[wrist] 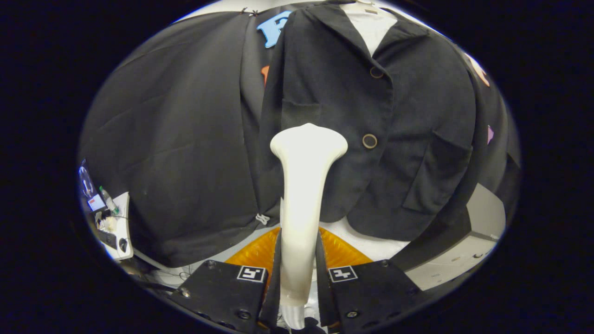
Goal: Iron the clothes twice with a garment steamer, once on the left side and once on the right side.
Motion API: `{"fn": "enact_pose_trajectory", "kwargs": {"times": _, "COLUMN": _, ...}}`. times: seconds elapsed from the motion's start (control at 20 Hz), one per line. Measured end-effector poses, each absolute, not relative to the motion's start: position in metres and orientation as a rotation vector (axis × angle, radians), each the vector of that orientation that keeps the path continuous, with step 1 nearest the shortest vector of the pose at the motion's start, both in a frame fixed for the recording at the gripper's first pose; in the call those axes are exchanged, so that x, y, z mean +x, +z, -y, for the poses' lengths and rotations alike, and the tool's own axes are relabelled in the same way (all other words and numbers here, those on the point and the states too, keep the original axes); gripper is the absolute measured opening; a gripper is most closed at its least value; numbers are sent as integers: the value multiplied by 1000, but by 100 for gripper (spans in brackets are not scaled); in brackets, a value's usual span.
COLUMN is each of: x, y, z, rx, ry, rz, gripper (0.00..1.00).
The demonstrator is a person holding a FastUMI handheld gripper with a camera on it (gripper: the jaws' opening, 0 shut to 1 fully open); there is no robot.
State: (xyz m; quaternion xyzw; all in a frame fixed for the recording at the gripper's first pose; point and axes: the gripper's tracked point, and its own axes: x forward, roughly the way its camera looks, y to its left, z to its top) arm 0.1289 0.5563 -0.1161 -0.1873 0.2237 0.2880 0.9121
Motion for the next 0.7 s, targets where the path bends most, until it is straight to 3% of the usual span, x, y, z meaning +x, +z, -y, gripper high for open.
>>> {"fn": "enact_pose_trajectory", "kwargs": {"times": 0.4, "x": 130, "y": -144, "z": -535, "rx": -362, "ry": 591, "rz": -515, "gripper": 36}}
{"fn": "enact_pose_trajectory", "kwargs": {"times": 0.7, "x": 133, "y": -99, "z": -445, "rx": -285, "ry": 550, "rz": -498, "gripper": 36}}
